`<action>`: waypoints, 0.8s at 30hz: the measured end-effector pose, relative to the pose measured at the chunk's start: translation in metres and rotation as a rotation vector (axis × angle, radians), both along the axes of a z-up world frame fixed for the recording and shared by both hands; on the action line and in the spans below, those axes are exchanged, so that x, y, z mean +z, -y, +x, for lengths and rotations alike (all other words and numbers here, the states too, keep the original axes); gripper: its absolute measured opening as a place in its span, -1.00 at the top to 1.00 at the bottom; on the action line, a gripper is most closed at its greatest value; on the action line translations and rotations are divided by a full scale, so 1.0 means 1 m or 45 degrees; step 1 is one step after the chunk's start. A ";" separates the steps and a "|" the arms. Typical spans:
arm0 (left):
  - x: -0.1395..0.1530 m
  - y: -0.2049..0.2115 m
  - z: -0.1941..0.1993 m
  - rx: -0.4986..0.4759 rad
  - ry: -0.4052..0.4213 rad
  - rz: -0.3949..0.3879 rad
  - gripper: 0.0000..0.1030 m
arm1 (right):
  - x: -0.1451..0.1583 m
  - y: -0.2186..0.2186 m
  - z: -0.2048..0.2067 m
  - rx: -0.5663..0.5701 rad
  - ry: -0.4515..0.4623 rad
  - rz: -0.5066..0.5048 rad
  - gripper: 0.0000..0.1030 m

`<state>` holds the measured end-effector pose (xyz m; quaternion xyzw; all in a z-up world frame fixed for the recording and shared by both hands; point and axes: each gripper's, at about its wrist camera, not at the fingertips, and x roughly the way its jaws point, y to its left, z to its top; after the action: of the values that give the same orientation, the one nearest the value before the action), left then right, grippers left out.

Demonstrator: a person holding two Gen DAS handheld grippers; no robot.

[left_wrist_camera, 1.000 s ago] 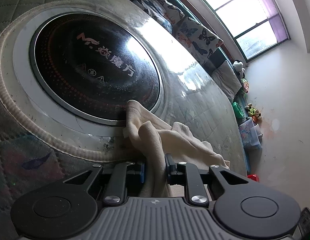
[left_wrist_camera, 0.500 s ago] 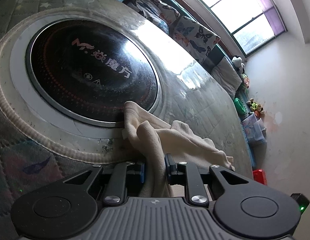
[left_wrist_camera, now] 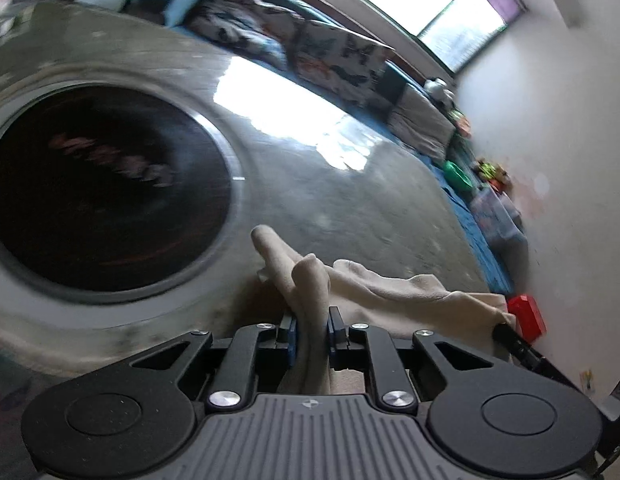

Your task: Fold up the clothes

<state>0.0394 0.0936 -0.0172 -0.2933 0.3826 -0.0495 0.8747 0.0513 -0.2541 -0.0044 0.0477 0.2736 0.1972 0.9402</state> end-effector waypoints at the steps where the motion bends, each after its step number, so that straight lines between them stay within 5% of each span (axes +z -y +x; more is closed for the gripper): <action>1: 0.000 0.008 0.004 -0.026 0.003 0.005 0.71 | 0.002 0.006 -0.001 -0.022 0.008 -0.006 0.81; 16: 0.004 0.118 0.061 -0.334 0.025 0.057 0.71 | 0.006 0.104 -0.013 -0.364 0.031 -0.058 0.81; 24: -0.006 0.139 0.073 -0.363 -0.014 0.130 0.65 | -0.013 0.131 -0.016 -0.444 -0.031 -0.058 0.81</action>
<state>0.1122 -0.0451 -0.0235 -0.1915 0.4272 -0.1521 0.8704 0.0356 -0.3853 -0.0179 0.0755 0.2771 0.0244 0.9576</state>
